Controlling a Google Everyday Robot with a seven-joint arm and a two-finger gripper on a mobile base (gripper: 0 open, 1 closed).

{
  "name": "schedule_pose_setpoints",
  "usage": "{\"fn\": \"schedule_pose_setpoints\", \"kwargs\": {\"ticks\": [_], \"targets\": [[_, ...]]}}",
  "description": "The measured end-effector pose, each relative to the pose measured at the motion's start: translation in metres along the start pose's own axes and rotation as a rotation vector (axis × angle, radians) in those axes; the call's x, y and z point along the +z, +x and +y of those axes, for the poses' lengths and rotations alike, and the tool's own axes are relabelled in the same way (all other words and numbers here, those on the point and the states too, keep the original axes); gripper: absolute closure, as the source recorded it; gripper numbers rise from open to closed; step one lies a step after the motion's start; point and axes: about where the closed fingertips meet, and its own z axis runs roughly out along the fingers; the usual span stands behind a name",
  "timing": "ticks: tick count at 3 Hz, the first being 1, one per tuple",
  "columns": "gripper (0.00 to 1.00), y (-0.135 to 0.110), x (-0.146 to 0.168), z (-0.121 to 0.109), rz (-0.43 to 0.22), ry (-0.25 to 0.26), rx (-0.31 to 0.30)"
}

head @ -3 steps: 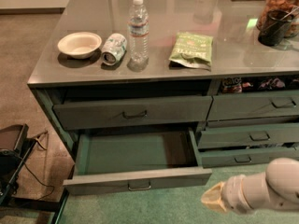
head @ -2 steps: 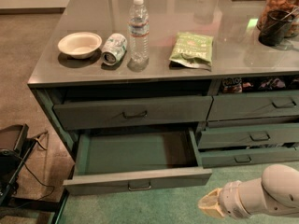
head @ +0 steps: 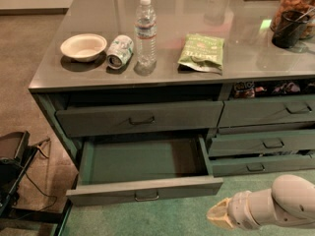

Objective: Close middle drawer

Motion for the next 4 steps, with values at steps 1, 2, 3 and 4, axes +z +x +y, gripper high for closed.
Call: {"fn": "schedule_pose_setpoints", "kwargs": {"ticks": [1, 2, 3, 4], "targets": [[1.0, 0.003, 0.021, -0.014, -0.015, 0.012, -0.056], [1.0, 0.004, 0.044, -0.031, -0.038, 0.034, -0.122], [1.0, 0.002, 0.072, -0.045, -0.042, 0.057, -0.237], [1.0, 0.001, 0.147, -0.072, -0.024, 0.068, -0.384]]}}
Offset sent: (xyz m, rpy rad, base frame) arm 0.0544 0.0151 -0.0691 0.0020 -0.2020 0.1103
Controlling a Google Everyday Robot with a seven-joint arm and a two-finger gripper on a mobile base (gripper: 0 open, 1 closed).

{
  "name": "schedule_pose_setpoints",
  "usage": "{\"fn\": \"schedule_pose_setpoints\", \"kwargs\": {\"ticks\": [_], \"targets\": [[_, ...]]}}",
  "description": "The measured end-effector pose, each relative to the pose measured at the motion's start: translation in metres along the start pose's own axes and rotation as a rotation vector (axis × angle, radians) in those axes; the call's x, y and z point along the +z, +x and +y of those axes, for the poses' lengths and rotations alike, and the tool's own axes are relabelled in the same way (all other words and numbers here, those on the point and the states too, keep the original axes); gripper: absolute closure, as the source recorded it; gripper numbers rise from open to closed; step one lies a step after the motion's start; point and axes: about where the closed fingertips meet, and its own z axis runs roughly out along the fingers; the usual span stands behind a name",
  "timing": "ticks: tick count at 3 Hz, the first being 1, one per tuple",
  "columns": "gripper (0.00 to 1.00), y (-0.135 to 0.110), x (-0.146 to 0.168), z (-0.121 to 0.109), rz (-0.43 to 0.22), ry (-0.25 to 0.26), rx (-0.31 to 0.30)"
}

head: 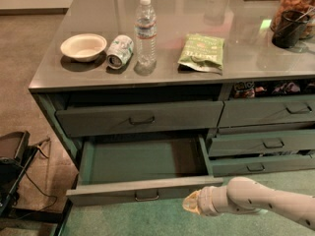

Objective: Close middle drawer

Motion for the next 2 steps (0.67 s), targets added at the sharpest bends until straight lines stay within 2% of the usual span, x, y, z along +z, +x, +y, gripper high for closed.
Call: {"fn": "schedule_pose_setpoints", "kwargs": {"ticks": [1, 2], "targets": [[1.0, 0.0, -0.0001, 0.0, 0.0, 0.0, 0.0], [1.0, 0.0015, 0.0012, -0.0015, 0.013, 0.031, -0.038]]}}
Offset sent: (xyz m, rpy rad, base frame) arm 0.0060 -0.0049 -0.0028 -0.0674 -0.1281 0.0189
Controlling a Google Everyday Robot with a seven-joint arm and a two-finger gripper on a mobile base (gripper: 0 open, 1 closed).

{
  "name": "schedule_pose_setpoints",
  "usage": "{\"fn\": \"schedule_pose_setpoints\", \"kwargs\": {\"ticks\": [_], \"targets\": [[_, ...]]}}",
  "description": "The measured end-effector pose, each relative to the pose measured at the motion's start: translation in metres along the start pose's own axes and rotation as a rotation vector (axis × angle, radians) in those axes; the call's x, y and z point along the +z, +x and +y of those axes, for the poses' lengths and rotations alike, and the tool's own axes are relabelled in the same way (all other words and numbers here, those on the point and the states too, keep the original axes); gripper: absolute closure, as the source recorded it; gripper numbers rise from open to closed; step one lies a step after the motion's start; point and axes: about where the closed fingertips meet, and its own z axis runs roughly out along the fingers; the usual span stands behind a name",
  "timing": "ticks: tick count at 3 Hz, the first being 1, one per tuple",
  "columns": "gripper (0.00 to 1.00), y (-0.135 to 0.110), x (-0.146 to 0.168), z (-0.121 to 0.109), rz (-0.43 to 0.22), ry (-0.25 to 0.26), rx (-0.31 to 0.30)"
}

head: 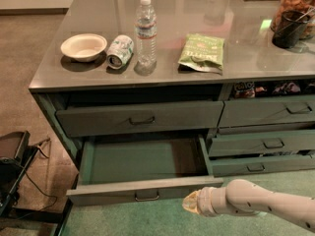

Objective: Close middle drawer

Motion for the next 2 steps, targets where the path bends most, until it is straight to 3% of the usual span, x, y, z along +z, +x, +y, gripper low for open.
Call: {"fn": "schedule_pose_setpoints", "kwargs": {"ticks": [2], "targets": [[1.0, -0.003, 0.006, -0.024, -0.006, 0.172, -0.146]]}}
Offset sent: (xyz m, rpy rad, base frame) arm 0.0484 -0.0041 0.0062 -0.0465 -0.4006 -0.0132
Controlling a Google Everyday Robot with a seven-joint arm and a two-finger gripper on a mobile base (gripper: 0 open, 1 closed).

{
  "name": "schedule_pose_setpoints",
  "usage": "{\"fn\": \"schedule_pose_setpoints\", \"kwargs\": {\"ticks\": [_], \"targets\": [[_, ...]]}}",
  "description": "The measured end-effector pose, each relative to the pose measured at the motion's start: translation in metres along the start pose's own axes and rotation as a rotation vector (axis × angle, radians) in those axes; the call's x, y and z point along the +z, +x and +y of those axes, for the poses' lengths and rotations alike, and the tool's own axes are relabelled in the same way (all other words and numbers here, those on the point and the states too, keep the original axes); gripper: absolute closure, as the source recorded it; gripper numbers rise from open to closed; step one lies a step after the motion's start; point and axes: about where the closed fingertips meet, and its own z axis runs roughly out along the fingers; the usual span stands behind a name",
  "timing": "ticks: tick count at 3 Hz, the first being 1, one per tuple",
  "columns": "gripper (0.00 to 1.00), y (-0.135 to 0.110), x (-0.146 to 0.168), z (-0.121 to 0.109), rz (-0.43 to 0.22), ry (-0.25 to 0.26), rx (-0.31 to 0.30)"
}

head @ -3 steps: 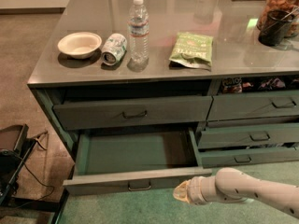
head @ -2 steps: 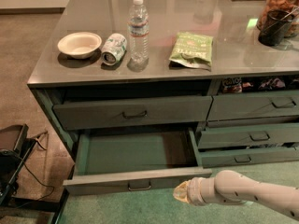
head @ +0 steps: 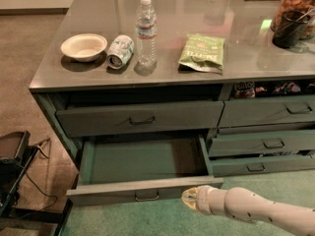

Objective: Close middle drawer

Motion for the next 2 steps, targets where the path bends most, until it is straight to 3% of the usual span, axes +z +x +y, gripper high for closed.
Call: {"fn": "schedule_pose_setpoints", "kwargs": {"ticks": [2], "targets": [[1.0, 0.004, 0.017, -0.031, -0.032, 0.13, -0.072]]}}
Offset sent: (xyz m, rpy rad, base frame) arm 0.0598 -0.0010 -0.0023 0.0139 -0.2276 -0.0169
